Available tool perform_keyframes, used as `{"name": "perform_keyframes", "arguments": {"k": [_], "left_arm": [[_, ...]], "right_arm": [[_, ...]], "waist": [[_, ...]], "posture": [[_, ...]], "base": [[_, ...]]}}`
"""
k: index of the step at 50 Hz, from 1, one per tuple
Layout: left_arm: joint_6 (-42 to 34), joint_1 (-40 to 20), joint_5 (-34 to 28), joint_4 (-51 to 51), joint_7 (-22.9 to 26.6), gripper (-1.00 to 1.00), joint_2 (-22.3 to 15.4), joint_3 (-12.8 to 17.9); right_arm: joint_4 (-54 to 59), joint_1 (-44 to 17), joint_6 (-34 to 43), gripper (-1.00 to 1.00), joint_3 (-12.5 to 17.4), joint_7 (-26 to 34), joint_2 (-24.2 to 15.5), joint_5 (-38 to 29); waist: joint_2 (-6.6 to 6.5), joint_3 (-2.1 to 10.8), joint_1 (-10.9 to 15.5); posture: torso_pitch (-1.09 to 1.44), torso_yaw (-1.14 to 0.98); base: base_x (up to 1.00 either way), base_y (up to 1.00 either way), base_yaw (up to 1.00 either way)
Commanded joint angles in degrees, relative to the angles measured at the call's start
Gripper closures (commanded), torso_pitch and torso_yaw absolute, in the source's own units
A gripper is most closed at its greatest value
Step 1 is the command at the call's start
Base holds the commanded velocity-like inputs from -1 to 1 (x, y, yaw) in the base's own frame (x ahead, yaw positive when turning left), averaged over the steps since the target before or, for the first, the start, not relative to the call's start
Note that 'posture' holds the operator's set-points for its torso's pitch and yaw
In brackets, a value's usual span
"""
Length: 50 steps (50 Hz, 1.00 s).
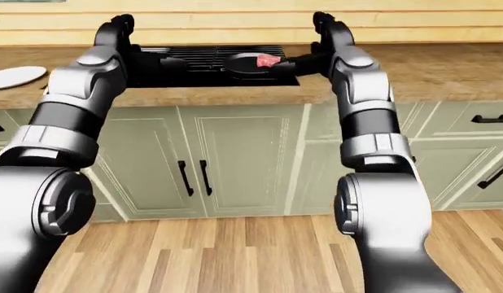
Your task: Pick the lamb chop from the pan and place it on the plate.
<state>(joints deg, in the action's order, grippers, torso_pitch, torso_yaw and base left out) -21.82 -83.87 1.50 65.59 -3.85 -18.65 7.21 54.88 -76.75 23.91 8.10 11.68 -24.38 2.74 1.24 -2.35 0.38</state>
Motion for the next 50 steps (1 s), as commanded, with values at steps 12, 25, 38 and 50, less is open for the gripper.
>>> {"name": "perform_keyframes", "arguments": {"k": [12,25,38,50], "left_arm": [[1.98,-3.04,-2.09,-2.22,0.43,-1.00,-0.62,0.08],[1.94,-2.62,-2.56,-2.79,0.51,-1.00,-0.27,0.23],[2.37,-3.74,-3.74,-2.26,0.27,-1.00,-0.51,-0.05],[1.91,-4.24,-3.98,-2.73,0.28,-1.00,-1.12,0.22]], "right_arm": [[-0.14,-3.86,-2.48,-1.00,0.72,0.94,-1.48,-0.86],[-0.09,-4.17,-2.06,-1.00,0.50,1.90,-1.26,-1.49],[-0.04,-5.07,-1.72,-1.00,0.67,2.26,-1.50,-1.89],[0.23,-6.05,-1.20,-1.00,0.57,2.32,-1.32,-1.92]], "waist": [[-2.19,1.49,-0.54],[-0.84,1.52,0.21],[-0.20,1.45,-0.38],[-3.88,2.28,-0.49]], "posture": [[0.00,0.00],[0.00,0.00],[0.00,0.00],[0.00,0.00]], "base": [[0.31,0.00,0.00],[0.31,0.00,0.00],[0.36,0.00,0.00],[0.37,0.00,0.00]]}}
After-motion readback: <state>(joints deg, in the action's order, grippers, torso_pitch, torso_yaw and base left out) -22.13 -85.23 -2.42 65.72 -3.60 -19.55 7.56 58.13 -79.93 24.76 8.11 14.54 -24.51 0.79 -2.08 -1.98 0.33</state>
